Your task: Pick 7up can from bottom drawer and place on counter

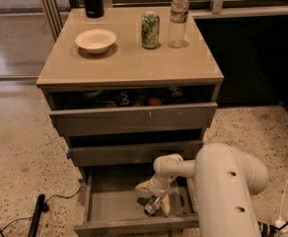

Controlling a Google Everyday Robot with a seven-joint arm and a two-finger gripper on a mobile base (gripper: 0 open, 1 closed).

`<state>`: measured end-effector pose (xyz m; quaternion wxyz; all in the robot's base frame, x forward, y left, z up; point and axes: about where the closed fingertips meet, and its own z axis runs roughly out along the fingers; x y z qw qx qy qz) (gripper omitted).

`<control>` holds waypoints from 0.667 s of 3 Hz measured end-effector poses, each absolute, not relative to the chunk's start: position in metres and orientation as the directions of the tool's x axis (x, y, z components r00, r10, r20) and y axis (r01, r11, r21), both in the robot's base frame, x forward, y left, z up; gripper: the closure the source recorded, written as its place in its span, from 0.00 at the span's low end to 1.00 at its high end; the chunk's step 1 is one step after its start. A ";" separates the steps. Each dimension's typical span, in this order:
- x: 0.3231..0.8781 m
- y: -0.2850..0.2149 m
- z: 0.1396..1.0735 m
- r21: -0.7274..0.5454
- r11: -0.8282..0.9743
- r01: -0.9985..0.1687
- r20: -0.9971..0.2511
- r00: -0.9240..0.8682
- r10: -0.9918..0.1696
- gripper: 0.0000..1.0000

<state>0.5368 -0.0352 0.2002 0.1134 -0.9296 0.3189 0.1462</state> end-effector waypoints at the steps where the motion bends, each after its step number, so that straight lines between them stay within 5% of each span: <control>1: 0.536 -0.040 0.200 -0.152 -0.772 -0.617 -0.298 0.773 -0.560 0.00; 2: 0.536 -0.042 0.199 -0.165 -0.773 -0.613 -0.272 0.782 -0.561 0.00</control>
Offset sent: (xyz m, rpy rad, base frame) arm 0.0025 -0.0109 0.0019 -0.0161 -0.1301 -0.0025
